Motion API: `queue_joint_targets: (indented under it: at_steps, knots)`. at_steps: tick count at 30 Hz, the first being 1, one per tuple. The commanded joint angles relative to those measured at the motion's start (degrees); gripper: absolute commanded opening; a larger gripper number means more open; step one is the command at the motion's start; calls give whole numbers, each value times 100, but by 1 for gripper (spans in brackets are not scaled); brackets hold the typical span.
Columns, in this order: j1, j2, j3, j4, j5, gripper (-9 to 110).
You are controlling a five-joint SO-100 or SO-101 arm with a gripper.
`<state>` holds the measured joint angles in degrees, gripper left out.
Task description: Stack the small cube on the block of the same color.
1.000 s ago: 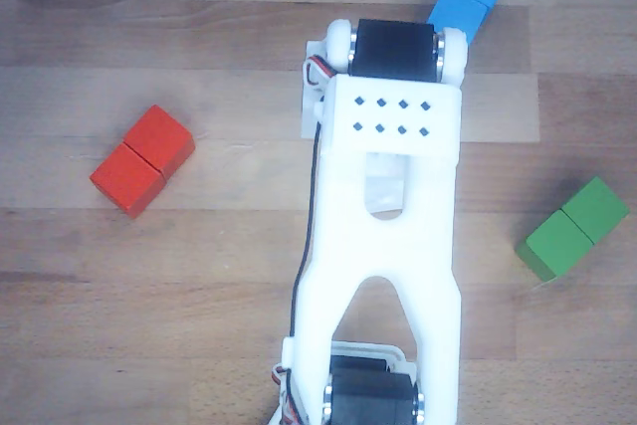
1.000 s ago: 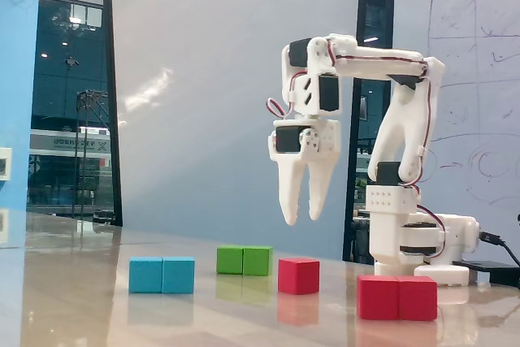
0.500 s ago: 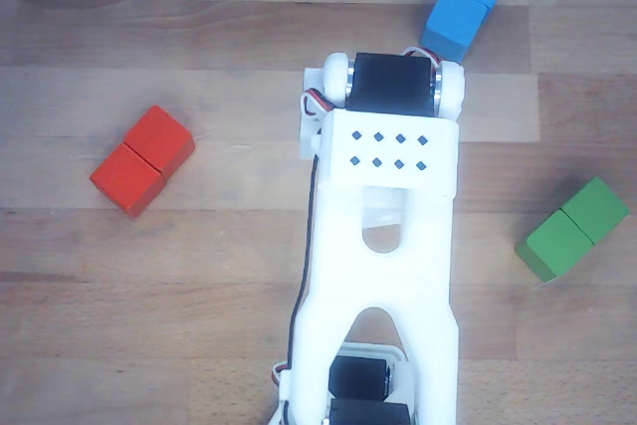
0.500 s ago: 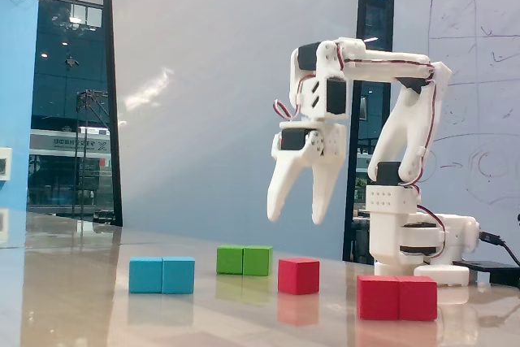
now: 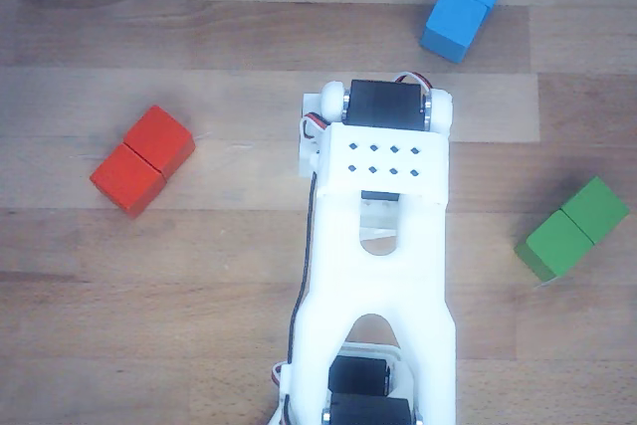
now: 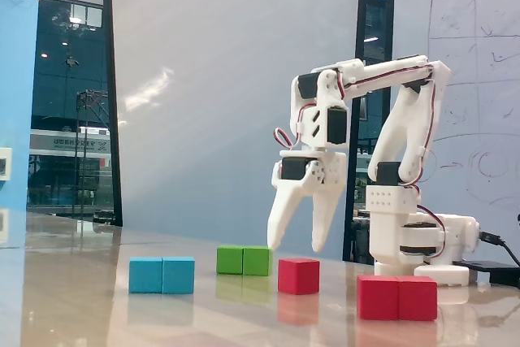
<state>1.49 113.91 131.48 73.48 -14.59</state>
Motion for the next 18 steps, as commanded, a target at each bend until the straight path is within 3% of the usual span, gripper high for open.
queue_joint_targets:
  at_steps: [1, 18]
  knots:
    - [-35, 26, 114, -299, -44, 34]
    - [-18, -747, 475, -1274, -44, 34]
